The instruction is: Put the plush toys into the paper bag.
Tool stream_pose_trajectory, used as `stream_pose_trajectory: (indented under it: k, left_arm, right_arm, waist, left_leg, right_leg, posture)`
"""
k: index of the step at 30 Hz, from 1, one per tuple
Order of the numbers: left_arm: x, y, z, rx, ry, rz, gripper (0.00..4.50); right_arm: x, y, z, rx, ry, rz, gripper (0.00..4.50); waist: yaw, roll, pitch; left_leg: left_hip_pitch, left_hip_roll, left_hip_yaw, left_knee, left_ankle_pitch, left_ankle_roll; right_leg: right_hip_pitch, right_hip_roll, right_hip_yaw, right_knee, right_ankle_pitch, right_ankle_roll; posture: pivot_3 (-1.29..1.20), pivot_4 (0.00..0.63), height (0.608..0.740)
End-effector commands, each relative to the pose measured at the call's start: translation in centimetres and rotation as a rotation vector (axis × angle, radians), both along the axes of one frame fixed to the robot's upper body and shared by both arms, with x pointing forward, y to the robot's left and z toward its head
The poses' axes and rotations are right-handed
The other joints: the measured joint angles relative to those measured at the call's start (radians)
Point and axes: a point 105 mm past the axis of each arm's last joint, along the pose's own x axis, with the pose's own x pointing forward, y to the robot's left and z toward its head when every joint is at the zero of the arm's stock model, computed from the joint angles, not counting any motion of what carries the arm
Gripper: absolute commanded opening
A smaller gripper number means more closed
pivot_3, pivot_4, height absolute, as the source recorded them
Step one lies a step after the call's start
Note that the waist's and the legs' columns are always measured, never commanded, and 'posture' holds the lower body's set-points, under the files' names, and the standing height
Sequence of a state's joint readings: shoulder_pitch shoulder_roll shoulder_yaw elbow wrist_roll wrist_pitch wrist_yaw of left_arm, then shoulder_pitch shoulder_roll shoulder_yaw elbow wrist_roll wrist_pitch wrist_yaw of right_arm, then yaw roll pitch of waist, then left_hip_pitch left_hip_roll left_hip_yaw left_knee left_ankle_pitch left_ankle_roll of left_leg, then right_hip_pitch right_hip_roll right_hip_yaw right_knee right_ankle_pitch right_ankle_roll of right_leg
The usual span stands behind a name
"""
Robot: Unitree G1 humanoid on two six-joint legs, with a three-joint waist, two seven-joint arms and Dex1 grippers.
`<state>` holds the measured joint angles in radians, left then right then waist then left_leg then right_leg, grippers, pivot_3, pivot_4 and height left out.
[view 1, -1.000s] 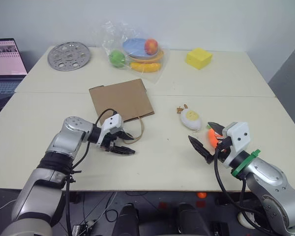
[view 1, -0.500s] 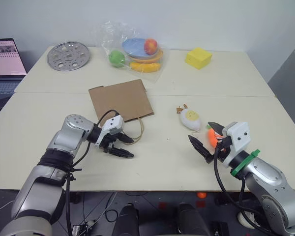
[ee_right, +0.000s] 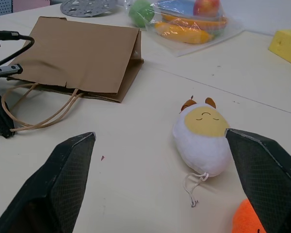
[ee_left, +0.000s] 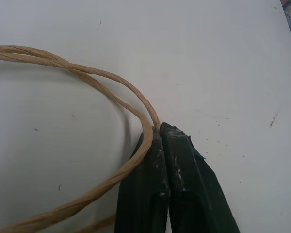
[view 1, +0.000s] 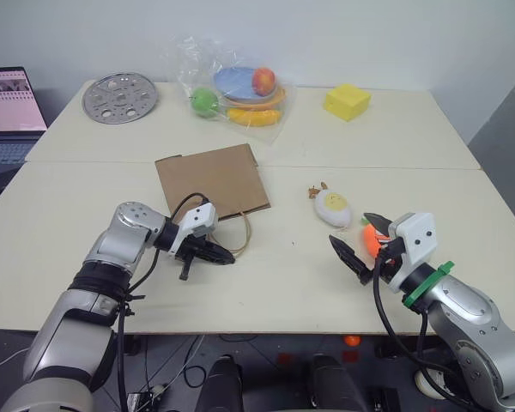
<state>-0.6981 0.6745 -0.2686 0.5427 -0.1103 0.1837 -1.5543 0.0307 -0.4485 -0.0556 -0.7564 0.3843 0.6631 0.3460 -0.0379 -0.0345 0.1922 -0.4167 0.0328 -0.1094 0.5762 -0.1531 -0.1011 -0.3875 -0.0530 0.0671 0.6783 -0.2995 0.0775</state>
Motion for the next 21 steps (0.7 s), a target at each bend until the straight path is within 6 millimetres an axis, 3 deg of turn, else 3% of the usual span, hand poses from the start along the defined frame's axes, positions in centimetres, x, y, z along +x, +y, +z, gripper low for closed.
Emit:
stream_pose_trajectory:
  k: [1, 5, 10, 18, 21]
  left_arm:
    - [0.3, -0.2, 1.4, -0.035, -0.037, 0.004, 0.02]
    - [0.6, -0.5, 2.9, -0.054, -0.076, 0.004, 0.02]
    - [0.1, -1.5, 10.0, -0.212, -0.157, 0.061, 0.02]
    - [1.0, -0.7, 13.6, -0.296, -0.239, 0.214, 0.02]
    - [1.4, -0.6, 14.1, -0.288, -0.291, 0.221, 0.02]
  right_arm:
    - [-0.4, 0.2, 1.2, -0.003, -0.053, 0.01, 4.5]
    - [-0.4, 0.2, 1.2, -0.004, -0.052, 0.009, 4.5]
    - [-0.1, -0.1, 1.0, -0.005, -0.047, -0.004, 4.5]
    - [0.5, 0.4, 0.3, -0.028, -0.031, 0.015, 4.5]
    - [1.6, 0.7, -0.3, -0.062, -0.026, -0.002, 4.5]
  waist:
    - [0.0, 0.0, 0.0]
    - [0.0, 0.0, 0.0]
    - [-0.001, -0.001, 0.001]
    - [-0.004, 0.0, 0.0]
    - [-0.004, 0.0, 0.0]
  left_leg:
    - [0.0, 0.0, 0.0, 0.0, 0.0, 0.0]
    - [0.0, 0.0, 0.0, 0.0, 0.0, 0.0]
    - [-0.001, 0.0, -0.001, 0.0, 0.0, 0.0]
    - [0.0, 0.0, -0.001, 0.0, 0.0, 0.0]
    - [0.0, 0.0, -0.001, 0.001, 0.0, 0.0]
  right_leg:
    - [0.0, 0.0, 0.0, 0.0, 0.0, 0.0]
    - [0.0, 0.0, 0.0, 0.0, 0.0, 0.0]
    - [-0.001, 0.0, -0.001, 0.0, 0.0, 0.0]
    - [0.0, 0.0, -0.001, 0.001, 0.0, 0.001]
    - [0.0, 0.0, -0.001, 0.001, 0.0, 0.0]
  posture:
    - [0.0, 0.15, 0.74]
    - [0.0, 0.15, 0.74]
    - [0.0, 0.15, 0.74]
    - [0.0, 0.15, 0.74]
    - [0.0, 0.15, 0.74]
